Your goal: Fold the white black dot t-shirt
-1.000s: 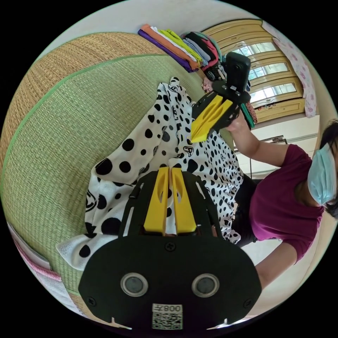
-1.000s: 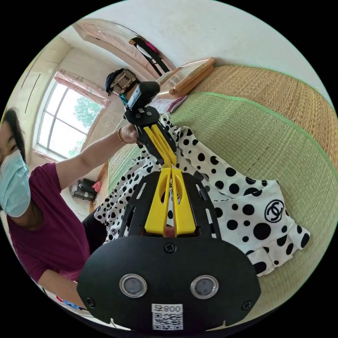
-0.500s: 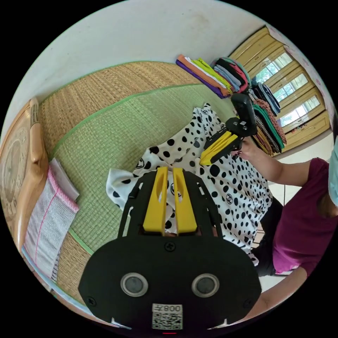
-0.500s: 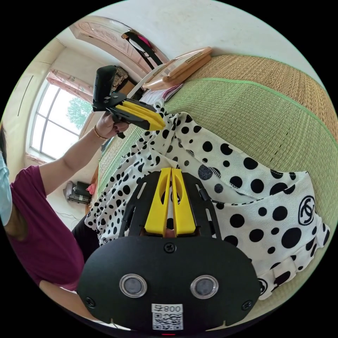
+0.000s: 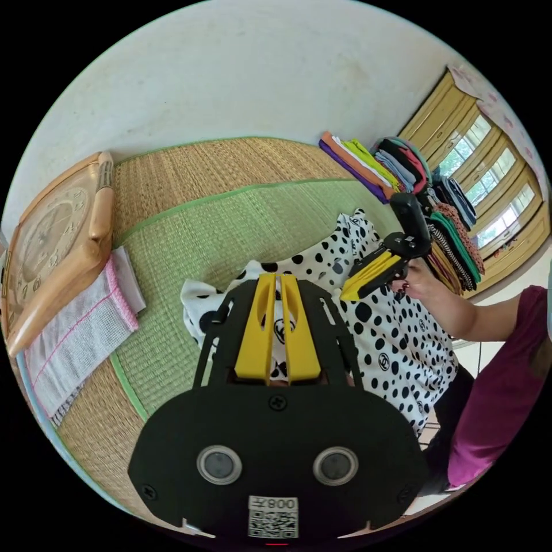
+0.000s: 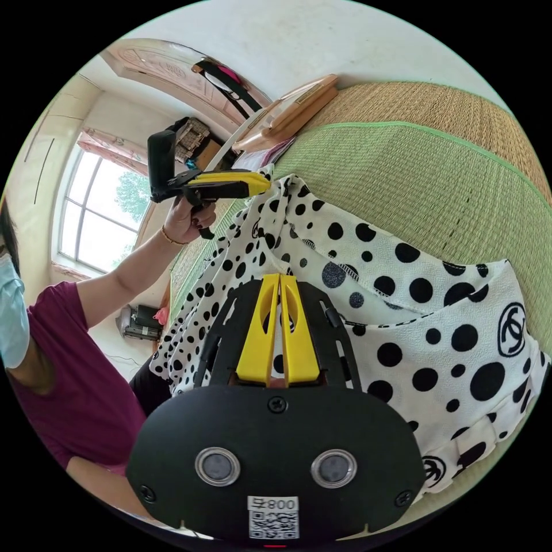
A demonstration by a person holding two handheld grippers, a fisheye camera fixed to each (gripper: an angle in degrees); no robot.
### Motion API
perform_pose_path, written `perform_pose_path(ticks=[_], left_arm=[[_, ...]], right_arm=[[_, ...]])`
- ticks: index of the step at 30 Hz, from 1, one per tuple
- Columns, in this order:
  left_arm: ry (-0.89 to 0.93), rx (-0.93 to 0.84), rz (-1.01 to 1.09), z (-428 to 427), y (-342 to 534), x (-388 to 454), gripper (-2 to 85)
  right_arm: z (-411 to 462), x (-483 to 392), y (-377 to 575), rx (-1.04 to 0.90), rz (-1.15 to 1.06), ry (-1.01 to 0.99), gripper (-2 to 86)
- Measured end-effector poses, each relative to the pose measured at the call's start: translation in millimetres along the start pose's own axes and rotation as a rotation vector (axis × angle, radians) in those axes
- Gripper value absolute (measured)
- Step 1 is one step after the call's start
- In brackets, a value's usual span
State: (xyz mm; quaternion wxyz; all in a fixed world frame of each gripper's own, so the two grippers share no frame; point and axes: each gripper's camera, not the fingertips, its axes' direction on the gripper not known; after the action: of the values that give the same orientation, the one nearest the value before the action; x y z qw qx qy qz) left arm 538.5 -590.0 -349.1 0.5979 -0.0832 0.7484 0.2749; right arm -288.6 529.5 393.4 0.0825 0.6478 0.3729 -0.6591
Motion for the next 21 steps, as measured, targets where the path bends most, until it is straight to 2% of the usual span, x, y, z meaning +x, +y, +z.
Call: perform_pose_path(ticks=[4,9,13,18,21], left_arm=[[-0.121,-0.089,-0.039,17.2,0.0,1.6,0.4],[-0.100,-0.004,-0.149,12.6,7.2,-10.4,0.3],[-0.103,0.034,-0.141,5.5,14.7,-0.6,0.8],[0.061,0.111,-0.072,-11.2,26.3,26.8,3.3],[0.121,0.082,-0.014,-5.4,32.9,50.7,5.6]], right_arm=[[1.1,-2.4,4.0,0.003,0.003,-0.007,0.0],[3.6,-9.0,9.2,0.006,-0.010,-0.006,0.1],[4.7,-14.7,12.8,0.020,-0.014,-0.003,0.4],[-2.7,-29.2,16.9,0.075,-0.046,0.013,2.0],[-9.5,-44.1,17.0,0.099,-0.088,0.085,4.4]])
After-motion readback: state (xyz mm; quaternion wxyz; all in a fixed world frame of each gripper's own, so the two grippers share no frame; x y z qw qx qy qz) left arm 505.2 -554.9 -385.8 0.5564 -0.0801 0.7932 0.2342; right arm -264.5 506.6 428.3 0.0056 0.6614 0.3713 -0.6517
